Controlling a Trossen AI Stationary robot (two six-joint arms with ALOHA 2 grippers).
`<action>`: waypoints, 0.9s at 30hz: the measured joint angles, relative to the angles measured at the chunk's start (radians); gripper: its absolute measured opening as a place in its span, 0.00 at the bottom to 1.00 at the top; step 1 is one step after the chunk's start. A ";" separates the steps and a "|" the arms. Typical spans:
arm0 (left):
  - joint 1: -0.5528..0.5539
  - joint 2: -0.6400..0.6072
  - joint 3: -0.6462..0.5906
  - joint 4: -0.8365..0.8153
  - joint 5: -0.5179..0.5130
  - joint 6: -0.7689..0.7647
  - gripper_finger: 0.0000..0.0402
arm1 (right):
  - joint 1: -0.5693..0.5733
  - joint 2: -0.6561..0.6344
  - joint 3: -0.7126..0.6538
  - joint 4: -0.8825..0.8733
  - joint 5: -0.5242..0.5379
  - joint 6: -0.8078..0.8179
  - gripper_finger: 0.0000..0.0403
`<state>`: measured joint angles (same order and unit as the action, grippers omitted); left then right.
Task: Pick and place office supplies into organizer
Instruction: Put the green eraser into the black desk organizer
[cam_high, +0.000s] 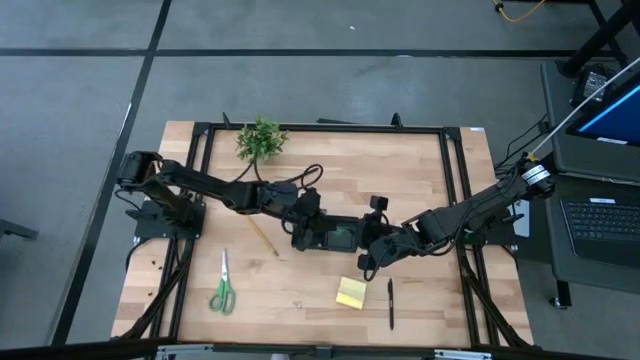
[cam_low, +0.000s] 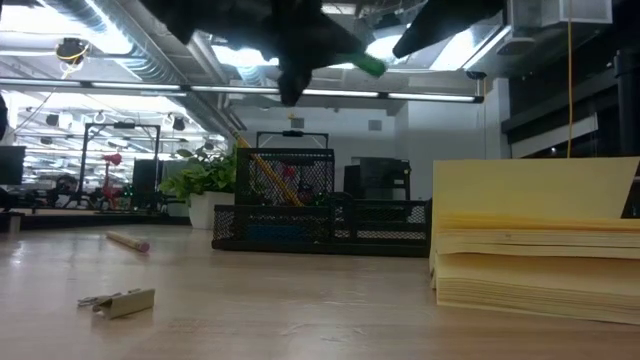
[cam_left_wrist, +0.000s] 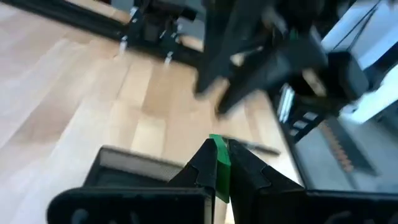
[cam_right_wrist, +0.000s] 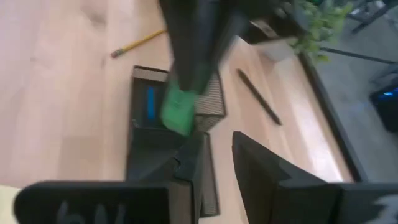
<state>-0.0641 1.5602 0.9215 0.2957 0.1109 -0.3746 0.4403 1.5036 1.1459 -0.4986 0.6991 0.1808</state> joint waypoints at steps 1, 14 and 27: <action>-0.007 -0.011 0.000 -0.033 -0.012 0.018 0.03 | 0.000 0.000 0.009 -0.020 0.008 0.007 0.21; -0.161 -0.070 -0.117 -0.135 -0.225 0.171 0.03 | 0.002 0.000 0.027 -0.083 0.006 0.143 0.02; -0.236 -0.069 -0.219 -0.136 -0.484 0.184 0.03 | 0.002 0.006 0.025 -0.024 0.019 0.179 0.03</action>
<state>-0.3000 1.4910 0.7026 0.1602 -0.3729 -0.1905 0.4423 1.5097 1.1713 -0.5226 0.7179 0.3599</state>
